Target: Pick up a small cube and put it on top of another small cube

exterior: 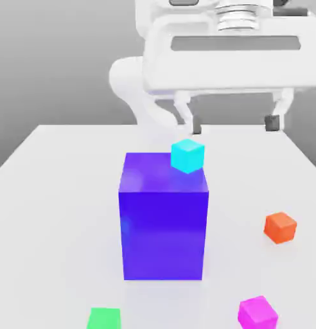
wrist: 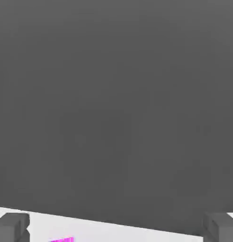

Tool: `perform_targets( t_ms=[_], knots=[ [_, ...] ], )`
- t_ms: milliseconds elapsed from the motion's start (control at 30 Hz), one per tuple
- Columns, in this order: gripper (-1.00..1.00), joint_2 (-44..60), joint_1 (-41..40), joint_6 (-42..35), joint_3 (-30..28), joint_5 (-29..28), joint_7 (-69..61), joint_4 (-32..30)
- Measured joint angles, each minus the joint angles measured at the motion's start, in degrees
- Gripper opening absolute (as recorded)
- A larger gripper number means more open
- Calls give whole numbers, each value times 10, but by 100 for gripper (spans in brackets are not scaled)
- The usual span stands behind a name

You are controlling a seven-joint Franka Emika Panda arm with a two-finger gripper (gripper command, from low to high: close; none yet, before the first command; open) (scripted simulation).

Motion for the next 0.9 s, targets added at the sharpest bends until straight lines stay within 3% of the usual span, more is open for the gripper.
perform_targets(
  t_ms=[400, 567, 600, 900],
  knots=[
    [0, 251, 55, 80, 19, -50, 40, -7],
    [0, 355, 78, 145, 1, -75, 58, 8],
    [-100, 373, 82, 159, -3, -79, 61, 12],
    [-100, 346, 77, 137, 3, -72, 56, 5]
  ],
)
